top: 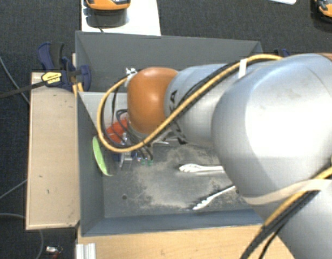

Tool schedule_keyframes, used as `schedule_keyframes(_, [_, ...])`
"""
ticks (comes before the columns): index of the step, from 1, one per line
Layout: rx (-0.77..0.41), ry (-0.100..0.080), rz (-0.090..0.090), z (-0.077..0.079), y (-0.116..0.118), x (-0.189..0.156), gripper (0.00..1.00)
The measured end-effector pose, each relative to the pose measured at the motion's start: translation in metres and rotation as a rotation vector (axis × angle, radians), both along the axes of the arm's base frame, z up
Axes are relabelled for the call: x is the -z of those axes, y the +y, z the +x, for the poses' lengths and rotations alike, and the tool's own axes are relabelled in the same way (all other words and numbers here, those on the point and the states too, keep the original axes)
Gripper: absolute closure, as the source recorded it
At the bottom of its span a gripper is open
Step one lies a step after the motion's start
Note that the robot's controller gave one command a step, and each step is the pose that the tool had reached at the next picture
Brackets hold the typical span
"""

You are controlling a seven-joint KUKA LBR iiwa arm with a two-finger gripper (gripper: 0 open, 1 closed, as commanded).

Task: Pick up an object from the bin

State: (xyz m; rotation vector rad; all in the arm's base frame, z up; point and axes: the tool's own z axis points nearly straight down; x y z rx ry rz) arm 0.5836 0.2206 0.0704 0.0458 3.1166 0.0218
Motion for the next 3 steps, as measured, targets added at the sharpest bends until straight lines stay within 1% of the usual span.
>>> schedule_keyframes(1, [-0.001,0.001,-0.001,0.002,0.001,-0.002,1.0])
schedule_keyframes(2, [-0.087,-0.001,-0.003,-0.026,-0.021,-0.009,1.0])
schedule_keyframes(3, [0.004,0.01,0.001,0.002,-0.015,0.0,0.0])
